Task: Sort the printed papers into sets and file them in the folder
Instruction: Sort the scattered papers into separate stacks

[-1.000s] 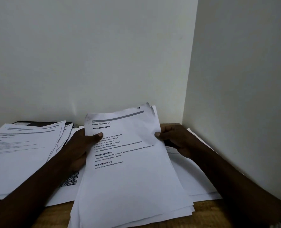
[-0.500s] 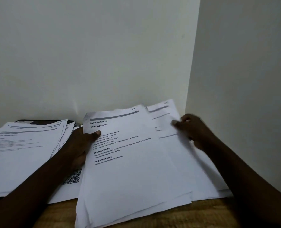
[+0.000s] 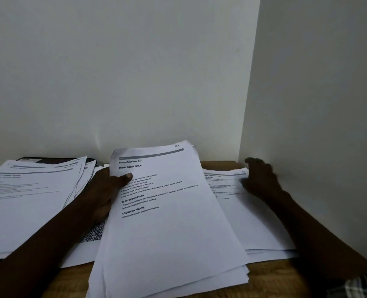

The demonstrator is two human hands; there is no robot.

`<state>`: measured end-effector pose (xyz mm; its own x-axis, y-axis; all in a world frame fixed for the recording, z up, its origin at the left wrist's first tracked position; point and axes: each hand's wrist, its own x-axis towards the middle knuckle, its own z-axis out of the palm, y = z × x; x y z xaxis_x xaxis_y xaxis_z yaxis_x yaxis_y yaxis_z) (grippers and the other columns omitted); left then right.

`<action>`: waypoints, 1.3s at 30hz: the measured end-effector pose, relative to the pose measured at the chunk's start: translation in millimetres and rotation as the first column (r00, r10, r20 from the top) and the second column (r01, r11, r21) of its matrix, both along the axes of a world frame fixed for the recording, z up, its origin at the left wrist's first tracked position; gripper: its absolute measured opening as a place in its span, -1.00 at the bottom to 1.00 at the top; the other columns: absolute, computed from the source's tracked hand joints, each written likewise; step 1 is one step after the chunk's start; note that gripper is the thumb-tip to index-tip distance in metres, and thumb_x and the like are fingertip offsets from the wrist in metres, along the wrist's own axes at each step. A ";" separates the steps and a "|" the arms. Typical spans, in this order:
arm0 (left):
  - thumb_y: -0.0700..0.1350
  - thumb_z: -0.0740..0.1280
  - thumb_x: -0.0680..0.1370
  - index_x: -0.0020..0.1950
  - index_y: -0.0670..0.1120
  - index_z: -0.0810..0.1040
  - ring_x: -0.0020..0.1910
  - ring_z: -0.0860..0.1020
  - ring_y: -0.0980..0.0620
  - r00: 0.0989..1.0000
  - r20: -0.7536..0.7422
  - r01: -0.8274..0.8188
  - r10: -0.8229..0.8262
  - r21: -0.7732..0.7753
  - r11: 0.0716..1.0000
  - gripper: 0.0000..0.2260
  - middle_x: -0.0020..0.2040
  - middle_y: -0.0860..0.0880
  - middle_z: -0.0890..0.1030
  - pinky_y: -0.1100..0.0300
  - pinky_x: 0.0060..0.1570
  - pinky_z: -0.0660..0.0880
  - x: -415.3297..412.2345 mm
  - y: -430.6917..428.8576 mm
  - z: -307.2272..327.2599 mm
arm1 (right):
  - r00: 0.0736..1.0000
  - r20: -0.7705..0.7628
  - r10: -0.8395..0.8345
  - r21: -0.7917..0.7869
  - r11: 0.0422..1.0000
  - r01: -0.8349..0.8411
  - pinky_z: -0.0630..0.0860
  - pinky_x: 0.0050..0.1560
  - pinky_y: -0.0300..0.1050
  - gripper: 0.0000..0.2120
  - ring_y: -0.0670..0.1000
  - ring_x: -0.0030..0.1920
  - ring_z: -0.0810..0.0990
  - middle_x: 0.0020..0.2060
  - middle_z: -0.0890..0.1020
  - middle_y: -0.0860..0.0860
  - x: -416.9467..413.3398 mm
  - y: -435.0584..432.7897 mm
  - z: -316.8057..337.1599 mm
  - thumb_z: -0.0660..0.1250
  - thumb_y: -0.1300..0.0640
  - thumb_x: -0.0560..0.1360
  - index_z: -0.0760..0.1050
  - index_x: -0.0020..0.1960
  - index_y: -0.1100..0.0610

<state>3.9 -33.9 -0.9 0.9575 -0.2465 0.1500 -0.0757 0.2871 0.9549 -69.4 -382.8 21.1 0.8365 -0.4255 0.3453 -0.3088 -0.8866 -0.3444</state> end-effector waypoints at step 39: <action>-0.35 0.37 0.47 0.40 -0.24 0.42 0.25 0.54 -0.28 0.998 -0.003 0.060 -0.061 -0.130 0.990 -0.51 0.29 -0.28 0.55 -0.17 0.15 0.52 0.6 3.4 2.8 | 0.955 0.293 -0.045 0.438 0.894 -0.092 0.16 -0.41 -0.10 -0.56 0.03 -0.42 0.34 -0.50 0.36 0.05 -12.2 -1.6 29.2 0.39 0.01 0.50 0.29 -0.45 0.11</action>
